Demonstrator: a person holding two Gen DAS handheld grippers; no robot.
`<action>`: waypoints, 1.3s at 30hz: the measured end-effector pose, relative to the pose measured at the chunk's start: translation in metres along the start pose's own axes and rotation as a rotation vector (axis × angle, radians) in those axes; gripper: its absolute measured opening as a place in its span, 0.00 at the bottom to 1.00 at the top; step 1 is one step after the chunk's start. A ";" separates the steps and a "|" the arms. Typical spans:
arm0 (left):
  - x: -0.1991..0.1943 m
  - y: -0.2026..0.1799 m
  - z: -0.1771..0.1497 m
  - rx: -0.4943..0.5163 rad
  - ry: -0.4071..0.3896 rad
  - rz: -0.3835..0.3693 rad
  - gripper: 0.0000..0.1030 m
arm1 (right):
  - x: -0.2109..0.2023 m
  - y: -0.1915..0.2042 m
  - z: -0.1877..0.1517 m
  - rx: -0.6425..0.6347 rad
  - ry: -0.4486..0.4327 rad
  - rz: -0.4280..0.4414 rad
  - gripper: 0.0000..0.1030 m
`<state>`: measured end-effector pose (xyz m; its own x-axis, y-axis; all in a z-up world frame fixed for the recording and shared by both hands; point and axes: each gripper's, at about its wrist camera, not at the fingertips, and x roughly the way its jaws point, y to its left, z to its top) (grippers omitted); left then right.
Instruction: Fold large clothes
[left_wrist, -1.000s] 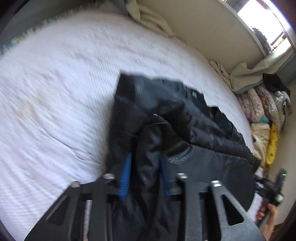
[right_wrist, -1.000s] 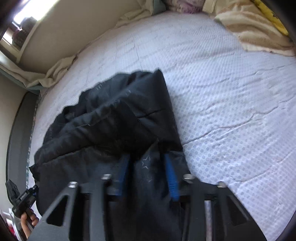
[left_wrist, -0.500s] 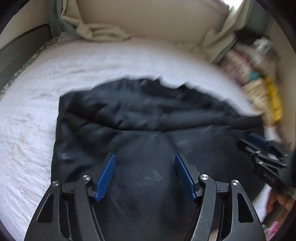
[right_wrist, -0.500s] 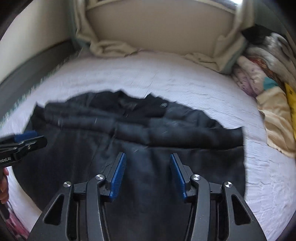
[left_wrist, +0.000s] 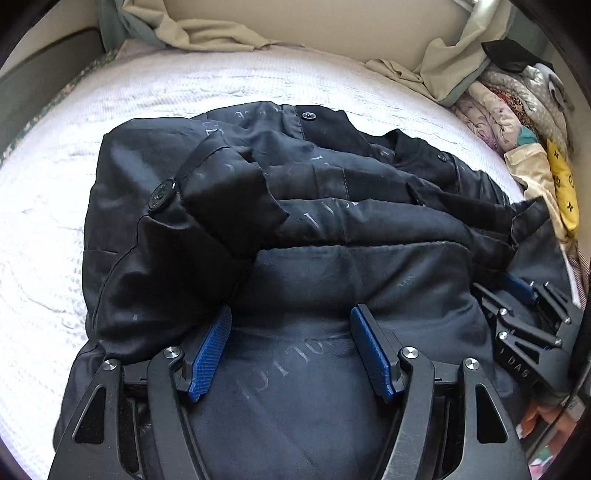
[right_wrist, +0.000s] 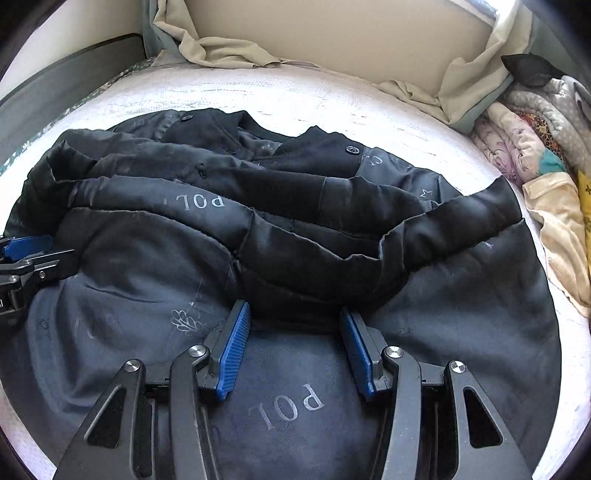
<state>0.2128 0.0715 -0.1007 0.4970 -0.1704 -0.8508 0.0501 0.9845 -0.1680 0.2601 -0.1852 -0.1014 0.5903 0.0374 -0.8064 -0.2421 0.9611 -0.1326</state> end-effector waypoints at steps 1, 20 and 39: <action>-0.003 -0.002 0.004 -0.007 0.004 -0.002 0.70 | -0.001 0.000 0.001 0.007 0.003 0.006 0.48; -0.024 0.044 0.022 -0.167 -0.088 -0.020 0.63 | -0.023 -0.136 0.031 0.378 0.003 0.060 0.31; 0.005 0.047 0.011 -0.195 -0.088 -0.027 0.59 | 0.022 -0.115 0.000 0.328 -0.026 -0.030 0.27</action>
<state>0.2271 0.1177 -0.1072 0.5722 -0.1840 -0.7992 -0.1000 0.9516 -0.2907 0.3004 -0.2950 -0.1036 0.6135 0.0102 -0.7896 0.0346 0.9986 0.0398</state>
